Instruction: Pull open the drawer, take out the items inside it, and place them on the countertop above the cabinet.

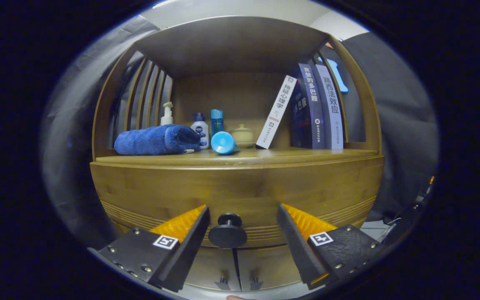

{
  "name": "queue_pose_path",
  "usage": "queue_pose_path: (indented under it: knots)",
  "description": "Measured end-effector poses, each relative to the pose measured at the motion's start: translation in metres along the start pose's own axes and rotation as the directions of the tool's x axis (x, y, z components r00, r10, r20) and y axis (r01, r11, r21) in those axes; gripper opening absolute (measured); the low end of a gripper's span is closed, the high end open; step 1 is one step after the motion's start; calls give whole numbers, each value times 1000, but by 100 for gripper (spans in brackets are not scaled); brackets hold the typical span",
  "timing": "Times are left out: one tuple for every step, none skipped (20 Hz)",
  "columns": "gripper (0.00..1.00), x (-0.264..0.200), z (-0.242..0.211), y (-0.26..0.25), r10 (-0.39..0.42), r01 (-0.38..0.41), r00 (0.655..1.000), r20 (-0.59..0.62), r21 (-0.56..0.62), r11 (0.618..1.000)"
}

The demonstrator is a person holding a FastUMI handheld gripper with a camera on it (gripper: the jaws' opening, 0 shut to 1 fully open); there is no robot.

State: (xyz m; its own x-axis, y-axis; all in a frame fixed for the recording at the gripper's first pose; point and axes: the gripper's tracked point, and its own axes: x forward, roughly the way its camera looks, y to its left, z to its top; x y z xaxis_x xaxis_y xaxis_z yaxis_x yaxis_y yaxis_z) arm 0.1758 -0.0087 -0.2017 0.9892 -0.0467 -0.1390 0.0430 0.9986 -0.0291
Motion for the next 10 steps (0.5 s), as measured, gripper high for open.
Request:
queue_pose_path:
  knots:
    - [99,1,0,0,-1,1,1000,-3,-6,1000]
    - [99,1,0,0,-3,3,1000,-6,-21,1000]
    - [99,1,-1,0,-6,5,1000,-15,-46,999]
    - [99,1,-2,0,-6,4,1000,-18,-73,997]
    - [99,3,-2,1,-7,5,1000,-21,-98,995]
    - [99,4,-7,2,-7,2,999,-35,-119,993]
    - [99,3,-16,4,-4,-5,998,-67,-136,991]
    - [99,-2,-24,5,-2,-11,996,-87,-147,989]
    - [98,-9,-29,9,8,-24,995,-103,-156,988]
    - [98,-16,-36,11,9,-29,992,-123,-161,987]
